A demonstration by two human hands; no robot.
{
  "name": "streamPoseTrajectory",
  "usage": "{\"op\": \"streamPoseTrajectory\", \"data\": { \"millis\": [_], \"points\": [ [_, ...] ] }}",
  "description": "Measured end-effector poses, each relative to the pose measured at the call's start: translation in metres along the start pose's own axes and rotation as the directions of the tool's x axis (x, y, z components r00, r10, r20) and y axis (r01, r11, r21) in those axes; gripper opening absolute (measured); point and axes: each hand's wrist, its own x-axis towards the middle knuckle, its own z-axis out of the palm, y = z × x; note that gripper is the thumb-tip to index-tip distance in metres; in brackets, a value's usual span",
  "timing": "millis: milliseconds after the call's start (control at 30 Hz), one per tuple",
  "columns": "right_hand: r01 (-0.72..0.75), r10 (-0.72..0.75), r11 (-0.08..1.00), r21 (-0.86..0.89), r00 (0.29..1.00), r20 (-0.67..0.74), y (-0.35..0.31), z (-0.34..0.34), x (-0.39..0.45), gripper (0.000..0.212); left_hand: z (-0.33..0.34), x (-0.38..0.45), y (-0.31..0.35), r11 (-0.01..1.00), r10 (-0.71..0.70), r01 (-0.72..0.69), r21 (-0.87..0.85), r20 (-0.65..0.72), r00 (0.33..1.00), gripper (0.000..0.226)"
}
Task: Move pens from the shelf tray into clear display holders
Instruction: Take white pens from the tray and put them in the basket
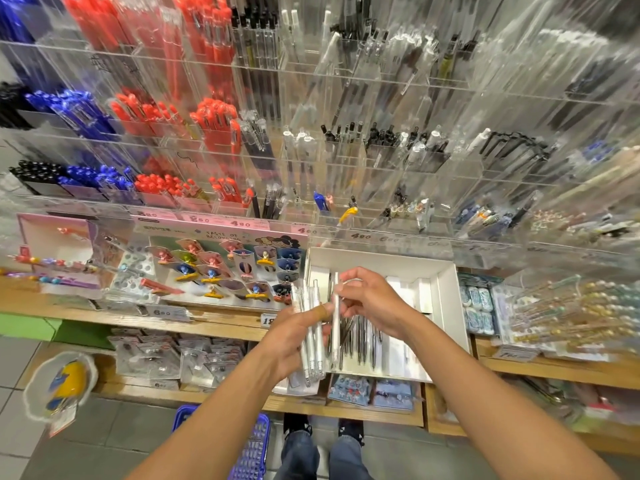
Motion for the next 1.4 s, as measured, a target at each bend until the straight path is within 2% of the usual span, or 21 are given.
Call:
{"op": "streamPoseTrajectory", "data": {
  "millis": [33,67,167,233,300,367,433,467,533,567,633,667,767,833,933,1100,1167,1267,1333,1400],
  "points": [
    [0.014,-0.014,1.0,-0.006,1.0,0.023,-0.003,0.004,-0.006,0.023,0.002,-0.001,-0.001,1.0,-0.009,0.009,0.009,0.021,1.0,0.096],
    [0.025,-0.025,1.0,-0.017,0.999,0.027,-0.005,0.008,-0.01,0.023,0.004,-0.001,-0.001,1.0,-0.017,0.016,0.008,0.05,0.999,0.094],
    [0.066,-0.07,0.993,-0.096,0.997,-0.04,-0.005,0.015,-0.021,0.022,0.01,-0.002,-0.004,0.999,-0.035,0.032,0.025,0.109,0.993,0.061],
    [0.085,-0.098,0.983,-0.164,0.992,-0.075,-0.002,0.014,-0.028,0.024,0.014,-0.002,-0.005,0.997,-0.053,0.046,0.064,0.115,0.992,0.054],
    [0.087,-0.101,0.981,-0.176,0.993,-0.068,0.0,0.008,-0.035,0.023,0.018,-0.002,-0.007,0.994,-0.069,0.059,0.089,0.113,0.991,0.058],
    [0.062,-0.078,0.984,-0.168,0.993,-0.092,0.003,-0.004,-0.038,0.018,0.019,0.0,-0.009,0.992,-0.089,0.081,0.099,0.071,0.994,0.073],
    [-0.017,-0.039,0.977,-0.213,0.967,-0.254,0.01,-0.022,-0.035,0.009,0.019,0.002,-0.01,0.993,-0.103,0.101,0.064,0.036,0.994,0.087],
    [-0.095,-0.018,0.955,-0.281,0.927,-0.373,0.016,-0.034,-0.031,0.006,0.018,0.003,-0.011,0.994,-0.105,0.103,0.045,0.032,0.994,0.091],
    [-0.324,0.02,0.824,-0.465,0.836,-0.549,0.032,-0.059,-0.025,0.015,0.018,0.003,-0.01,0.994,-0.105,0.104,0.023,0.043,0.994,0.094],
    [-0.43,0.053,0.715,-0.552,0.82,-0.57,0.041,-0.068,-0.024,0.018,0.018,0.003,-0.011,0.994,-0.105,0.104,0.026,0.044,0.993,0.091],
    [-0.558,0.111,0.506,-0.658,0.798,-0.592,0.057,-0.077,-0.023,0.022,0.017,0.004,-0.012,0.993,-0.107,0.106,0.045,0.013,0.994,0.079],
    [-0.589,0.119,0.449,-0.672,0.785,-0.608,0.064,-0.078,-0.021,0.025,0.016,0.004,-0.012,0.993,-0.109,0.109,0.05,-0.003,0.994,0.072],
    [-0.63,0.097,0.391,-0.671,0.753,-0.651,0.077,-0.079,-0.015,0.016,0.013,0.006,-0.013,0.992,-0.122,0.123,0.026,-0.02,0.992,0.052],
    [-0.639,0.086,0.362,-0.678,0.748,-0.659,0.081,-0.079,-0.011,0.012,0.011,0.005,-0.013,0.992,-0.125,0.126,0.018,-0.038,0.991,0.05],
    [-0.637,0.087,0.277,-0.719,0.762,-0.641,0.083,-0.079,-0.009,0.018,0.008,0.005,-0.012,0.993,-0.116,0.117,0.017,-0.054,0.992,0.045],
    [-0.695,0.18,0.291,-0.658,0.715,-0.676,0.078,-0.084,-0.003,0.019,0.007,0.006,-0.012,0.994,-0.105,0.107,0.034,-0.066,0.992,0.042],
    [-0.706,0.207,0.296,-0.643,0.704,-0.679,0.076,-0.084,-0.002,0.014,0.008,0.006,-0.013,0.992,-0.108,0.111,0.053,-0.069,0.992,0.045],
    [-0.709,0.229,0.277,-0.649,0.704,-0.672,0.076,-0.084,-0.002,0.019,0.008,0.007,-0.015,0.992,-0.109,0.113,0.063,-0.072,0.991,0.051],
    [-0.694,0.206,0.261,-0.671,0.719,-0.664,0.078,-0.085,-0.001,0.013,0.008,0.007,-0.016,0.991,-0.106,0.111,0.071,-0.074,0.992,0.048],
    [-0.656,0.109,0.257,-0.71,0.749,-0.653,0.081,-0.087,0.0,0.031,0.009,0.008,-0.016,0.991,-0.103,0.109,0.077,-0.072,0.992,0.044]
  ]
}}
